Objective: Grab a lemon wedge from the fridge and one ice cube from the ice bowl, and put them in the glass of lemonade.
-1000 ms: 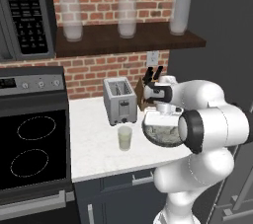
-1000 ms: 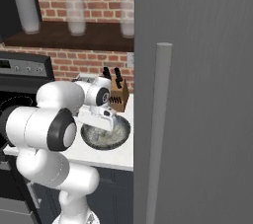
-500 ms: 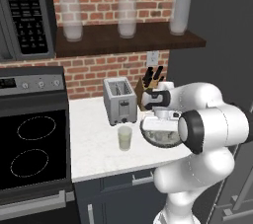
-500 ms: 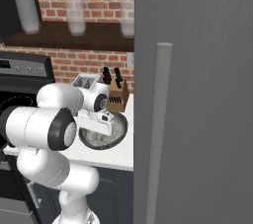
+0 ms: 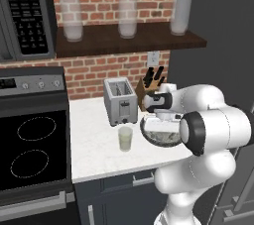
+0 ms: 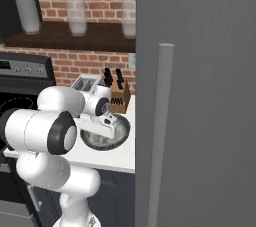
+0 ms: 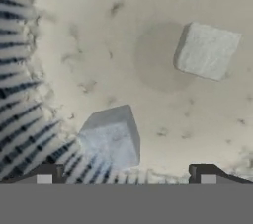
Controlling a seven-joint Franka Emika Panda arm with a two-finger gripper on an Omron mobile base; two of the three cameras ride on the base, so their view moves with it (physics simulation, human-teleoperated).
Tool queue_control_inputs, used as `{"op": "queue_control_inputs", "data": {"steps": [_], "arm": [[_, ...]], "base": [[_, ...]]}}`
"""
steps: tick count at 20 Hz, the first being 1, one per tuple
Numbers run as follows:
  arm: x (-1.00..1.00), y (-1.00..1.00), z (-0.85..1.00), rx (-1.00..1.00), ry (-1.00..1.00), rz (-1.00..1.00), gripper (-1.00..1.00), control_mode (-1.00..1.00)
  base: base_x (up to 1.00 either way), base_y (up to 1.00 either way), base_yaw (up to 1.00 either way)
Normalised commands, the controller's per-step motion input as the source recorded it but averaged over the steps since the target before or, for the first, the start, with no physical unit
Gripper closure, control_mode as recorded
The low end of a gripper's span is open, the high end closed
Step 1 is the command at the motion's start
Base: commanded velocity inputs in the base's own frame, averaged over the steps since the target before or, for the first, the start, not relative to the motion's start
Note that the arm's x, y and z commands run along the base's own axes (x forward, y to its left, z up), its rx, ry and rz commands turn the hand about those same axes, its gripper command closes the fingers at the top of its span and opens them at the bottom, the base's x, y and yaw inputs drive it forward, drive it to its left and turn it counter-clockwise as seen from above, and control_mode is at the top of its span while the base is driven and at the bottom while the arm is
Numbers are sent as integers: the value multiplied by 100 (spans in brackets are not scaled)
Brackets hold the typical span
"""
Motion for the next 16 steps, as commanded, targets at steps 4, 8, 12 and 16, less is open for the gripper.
{"op": "queue_control_inputs", "data": {"steps": [4, 8, 12, 16], "arm": [[11, -31, 0, 0, -5, 3, -100, -100], [-13, -13, 0, 0, -5, 16, -100, -100], [-39, 0, 0, 0, -5, 25, -100, -100], [-12, 0, 0, 0, -3, 28, -100, -100]], "base": [[0, 0, 0], [0, 0, 0], [0, 0, 0], [0, 0, 0]]}}
